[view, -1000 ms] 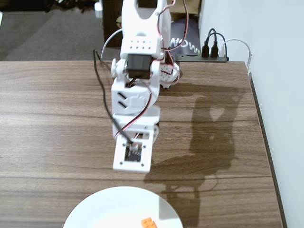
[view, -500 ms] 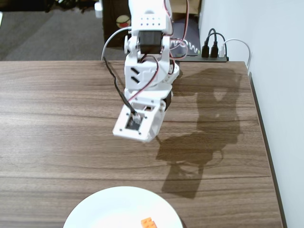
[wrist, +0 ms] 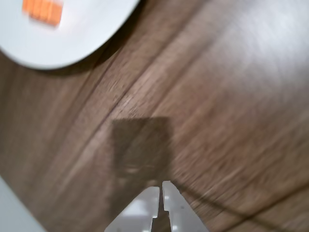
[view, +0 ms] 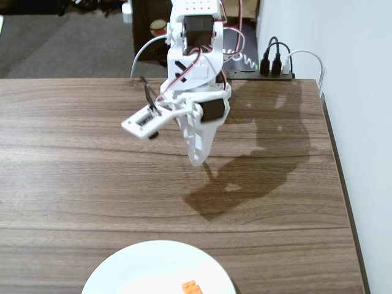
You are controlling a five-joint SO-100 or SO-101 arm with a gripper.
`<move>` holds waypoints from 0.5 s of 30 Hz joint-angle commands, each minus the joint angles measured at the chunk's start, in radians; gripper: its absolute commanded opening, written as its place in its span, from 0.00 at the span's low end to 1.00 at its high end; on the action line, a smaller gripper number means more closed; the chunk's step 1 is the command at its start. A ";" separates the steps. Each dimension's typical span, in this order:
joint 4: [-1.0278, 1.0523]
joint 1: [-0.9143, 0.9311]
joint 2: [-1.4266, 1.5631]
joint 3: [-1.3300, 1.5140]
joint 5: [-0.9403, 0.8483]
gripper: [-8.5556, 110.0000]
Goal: Grasp a lego block and put it on the plate.
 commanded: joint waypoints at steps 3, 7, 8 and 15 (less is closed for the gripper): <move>0.000 0.014 0.156 0.080 0.244 0.08; 0.011 0.025 0.267 0.186 0.285 0.08; 0.011 0.026 0.291 0.212 0.293 0.08; 0.040 0.032 0.436 0.331 0.336 0.08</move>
